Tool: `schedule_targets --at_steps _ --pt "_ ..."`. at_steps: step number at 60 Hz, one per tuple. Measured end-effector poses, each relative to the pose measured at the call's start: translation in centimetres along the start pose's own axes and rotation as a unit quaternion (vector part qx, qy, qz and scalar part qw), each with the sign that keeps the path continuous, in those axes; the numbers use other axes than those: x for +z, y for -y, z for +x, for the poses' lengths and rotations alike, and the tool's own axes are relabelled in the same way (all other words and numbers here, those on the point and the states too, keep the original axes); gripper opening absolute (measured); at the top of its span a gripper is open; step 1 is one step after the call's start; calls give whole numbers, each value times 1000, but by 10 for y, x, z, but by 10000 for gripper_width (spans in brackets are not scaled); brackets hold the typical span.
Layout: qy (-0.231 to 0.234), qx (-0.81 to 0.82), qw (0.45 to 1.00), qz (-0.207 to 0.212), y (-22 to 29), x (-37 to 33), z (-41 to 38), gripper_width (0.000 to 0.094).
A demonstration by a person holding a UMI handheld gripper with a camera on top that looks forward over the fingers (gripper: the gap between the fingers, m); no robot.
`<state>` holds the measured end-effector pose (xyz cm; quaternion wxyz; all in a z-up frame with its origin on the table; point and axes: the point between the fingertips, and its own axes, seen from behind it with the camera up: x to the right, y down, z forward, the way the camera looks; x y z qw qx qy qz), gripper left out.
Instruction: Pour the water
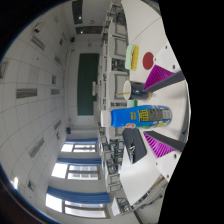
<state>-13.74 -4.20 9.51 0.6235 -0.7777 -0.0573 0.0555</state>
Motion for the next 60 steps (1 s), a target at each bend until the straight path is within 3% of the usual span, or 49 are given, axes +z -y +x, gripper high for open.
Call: schedule_targets --at_steps 16,19,21,25,37,51,60 --pt "-69 -35 997 -8 -9 93 -5 836" --pt "-72 -27 997 -20 -17 97 -7 774" --pt "-66 -21 997 -25 -19 96 -4 608" --pt "-82 -11 997 -13 -19 99 -4 574" --pt "-74 -8 997 1 -16 93 -4 409" --pt "-68 7 998 2 -14 94 -5 398" --pt "-6 126 992 6 7 109 -25 397"
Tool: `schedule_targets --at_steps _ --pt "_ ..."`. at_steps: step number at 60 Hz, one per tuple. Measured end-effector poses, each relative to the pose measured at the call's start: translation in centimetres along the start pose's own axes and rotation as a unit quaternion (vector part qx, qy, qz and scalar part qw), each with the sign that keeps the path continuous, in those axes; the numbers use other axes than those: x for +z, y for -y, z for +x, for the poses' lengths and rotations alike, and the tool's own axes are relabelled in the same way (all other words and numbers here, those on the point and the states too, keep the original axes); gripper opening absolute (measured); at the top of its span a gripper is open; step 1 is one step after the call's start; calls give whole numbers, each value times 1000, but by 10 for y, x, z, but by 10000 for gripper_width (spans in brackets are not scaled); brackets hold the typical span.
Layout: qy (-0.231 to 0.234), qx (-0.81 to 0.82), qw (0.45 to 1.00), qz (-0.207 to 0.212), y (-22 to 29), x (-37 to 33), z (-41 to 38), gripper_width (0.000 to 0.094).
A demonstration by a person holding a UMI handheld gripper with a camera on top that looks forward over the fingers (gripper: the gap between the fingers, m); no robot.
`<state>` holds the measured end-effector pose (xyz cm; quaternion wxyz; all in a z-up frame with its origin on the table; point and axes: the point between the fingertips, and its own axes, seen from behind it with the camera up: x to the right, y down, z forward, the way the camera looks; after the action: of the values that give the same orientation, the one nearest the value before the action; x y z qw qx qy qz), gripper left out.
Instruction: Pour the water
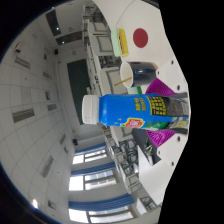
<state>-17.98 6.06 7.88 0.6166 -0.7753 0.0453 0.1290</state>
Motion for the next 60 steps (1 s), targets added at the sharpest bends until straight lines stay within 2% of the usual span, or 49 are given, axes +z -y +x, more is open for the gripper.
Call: schedule_targets --at_steps 8,18,25,35,50,54,56,60 --pt "93 206 974 21 41 18 -48 398" --pt "184 512 839 18 82 38 -65 396" --pt "204 620 757 27 103 39 -57 401" --pt "215 713 667 -6 102 15 -96 404" --pt "209 718 664 -20 104 -35 -131 403" --pt "239 665 707 -21 113 -38 -131 403" --pt "254 627 737 -11 127 -67 -141 405" --pt "278 517 809 31 164 -85 -142 404"
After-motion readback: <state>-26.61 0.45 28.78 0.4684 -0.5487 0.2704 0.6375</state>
